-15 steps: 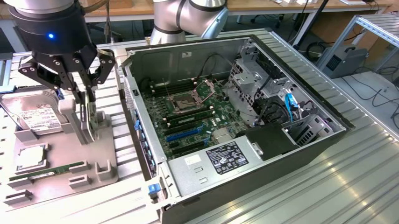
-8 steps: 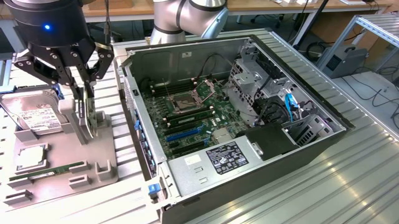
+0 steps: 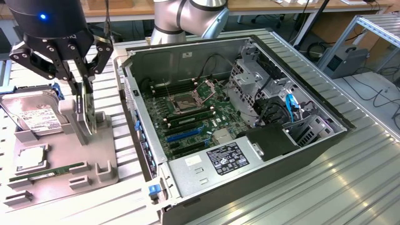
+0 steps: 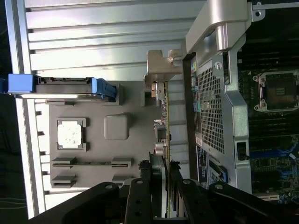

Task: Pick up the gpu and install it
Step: 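Pick up the gpu and move the gpu toward the slot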

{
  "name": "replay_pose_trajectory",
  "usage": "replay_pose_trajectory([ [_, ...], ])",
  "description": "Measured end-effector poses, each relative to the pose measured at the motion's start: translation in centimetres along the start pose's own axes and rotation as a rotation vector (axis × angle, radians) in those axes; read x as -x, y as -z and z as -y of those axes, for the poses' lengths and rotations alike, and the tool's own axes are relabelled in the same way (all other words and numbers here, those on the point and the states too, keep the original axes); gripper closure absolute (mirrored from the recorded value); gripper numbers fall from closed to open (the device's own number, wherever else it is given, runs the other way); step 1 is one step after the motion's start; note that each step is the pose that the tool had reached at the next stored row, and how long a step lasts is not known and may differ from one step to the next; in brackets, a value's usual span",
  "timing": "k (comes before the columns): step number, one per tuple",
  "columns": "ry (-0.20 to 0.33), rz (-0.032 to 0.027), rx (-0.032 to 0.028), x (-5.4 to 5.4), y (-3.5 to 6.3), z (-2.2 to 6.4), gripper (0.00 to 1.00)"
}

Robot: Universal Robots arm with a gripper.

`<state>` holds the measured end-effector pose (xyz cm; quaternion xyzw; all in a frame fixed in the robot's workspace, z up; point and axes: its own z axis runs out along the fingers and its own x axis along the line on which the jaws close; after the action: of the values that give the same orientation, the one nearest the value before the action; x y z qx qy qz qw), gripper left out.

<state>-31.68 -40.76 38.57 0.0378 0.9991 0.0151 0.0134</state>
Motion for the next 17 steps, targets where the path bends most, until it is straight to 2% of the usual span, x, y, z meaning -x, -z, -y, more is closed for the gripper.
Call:
replay_pose_trajectory([
  [17, 0.000, 0.0002, -0.0024, 0.1, 2.64, -0.21, 0.73],
])
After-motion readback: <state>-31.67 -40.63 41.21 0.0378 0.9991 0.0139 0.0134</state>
